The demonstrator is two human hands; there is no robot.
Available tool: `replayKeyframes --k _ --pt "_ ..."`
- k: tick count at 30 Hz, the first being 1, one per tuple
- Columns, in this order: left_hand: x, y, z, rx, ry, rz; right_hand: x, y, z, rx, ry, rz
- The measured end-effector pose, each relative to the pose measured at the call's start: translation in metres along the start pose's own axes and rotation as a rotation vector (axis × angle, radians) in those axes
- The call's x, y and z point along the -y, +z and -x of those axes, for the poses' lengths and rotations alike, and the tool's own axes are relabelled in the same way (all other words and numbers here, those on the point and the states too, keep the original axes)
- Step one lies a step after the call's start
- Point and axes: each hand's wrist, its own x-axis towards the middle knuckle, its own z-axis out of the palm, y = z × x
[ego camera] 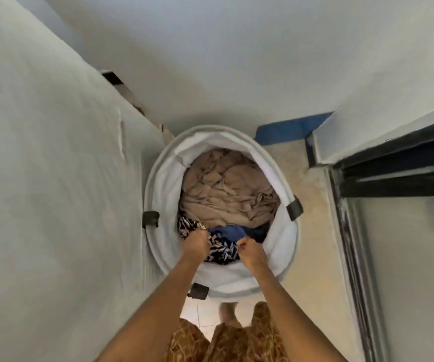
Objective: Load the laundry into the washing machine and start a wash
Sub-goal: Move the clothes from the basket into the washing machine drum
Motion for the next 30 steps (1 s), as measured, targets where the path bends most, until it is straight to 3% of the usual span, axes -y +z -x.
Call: replayKeyframes --k 3,6,12,14,16,18,22,26,30 --pt "0.007 0.035 -0.026 0.073 0.12 -0.354 -0.007 0.025 -0.032 0.077 -0.026 0.082" --pt "0.014 0.054 -0.038 0.054 0.192 -0.56 -0.002 0.039 -0.047 0.123 -0.045 0.107" --pt "0.03 0.06 -0.036 0.159 0.292 -0.645 0.007 0.046 -0.047 0.126 -0.049 0.086" --pt "0.031 0.055 -0.031 0.128 0.3 -0.631 0.009 0.047 -0.042 0.131 -0.06 0.091" --pt "0.026 0.05 -0.025 0.06 0.277 -0.403 0.009 0.048 -0.035 0.123 -0.062 0.069" --pt "0.017 0.039 -0.011 -0.013 0.187 -0.017 0.01 0.044 -0.022 0.075 -0.063 0.005" --pt "-0.015 -0.007 0.025 -0.182 0.006 0.632 0.017 0.018 0.02 -0.141 -0.097 -0.187" --pt "-0.038 -0.07 0.07 -0.359 0.106 0.682 0.034 -0.023 0.076 -0.246 -0.24 -0.301" --pt "-0.053 -0.136 0.131 -0.497 0.243 0.748 0.064 -0.066 0.131 -0.219 -0.398 -0.386"
